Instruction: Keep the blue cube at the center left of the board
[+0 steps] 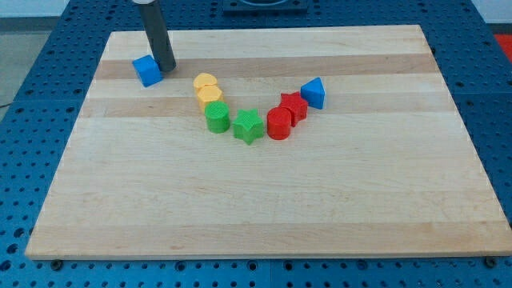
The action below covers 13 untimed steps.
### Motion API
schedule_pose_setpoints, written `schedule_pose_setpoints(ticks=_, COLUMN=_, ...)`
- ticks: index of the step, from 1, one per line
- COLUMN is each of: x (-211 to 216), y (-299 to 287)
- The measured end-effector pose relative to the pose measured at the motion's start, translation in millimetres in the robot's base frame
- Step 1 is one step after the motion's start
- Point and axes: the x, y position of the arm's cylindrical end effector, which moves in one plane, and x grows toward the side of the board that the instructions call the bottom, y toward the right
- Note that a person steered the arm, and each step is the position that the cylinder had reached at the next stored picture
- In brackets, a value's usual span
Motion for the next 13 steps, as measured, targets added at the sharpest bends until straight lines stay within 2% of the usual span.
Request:
schedule_pose_setpoints(ticks=1, x=0.7, y=-8.0)
schedule_pose_setpoints(ticks=2, x=21.5, y=-72.7)
schedule_pose_setpoints(ticks=4, x=3.7, y=-89.4)
schedule_pose_setpoints(ticks=5, x=42.6, y=-97.2)
schedule_pose_setpoints(ticks=6, x=62.5, y=-96.2)
schedule_pose_setpoints(ticks=8, x=38.4, y=-97.4)
schedule_pose_setpoints(ticks=9, x=30.1, y=-133.0)
schedule_pose_setpoints(ticks=10, x=39.1, y=-132.3)
schedule_pose_setpoints(ticks=12, x=83.9, y=-83.8)
schedule_pose_setpoints(ticks=13, x=86.7, y=-80.3)
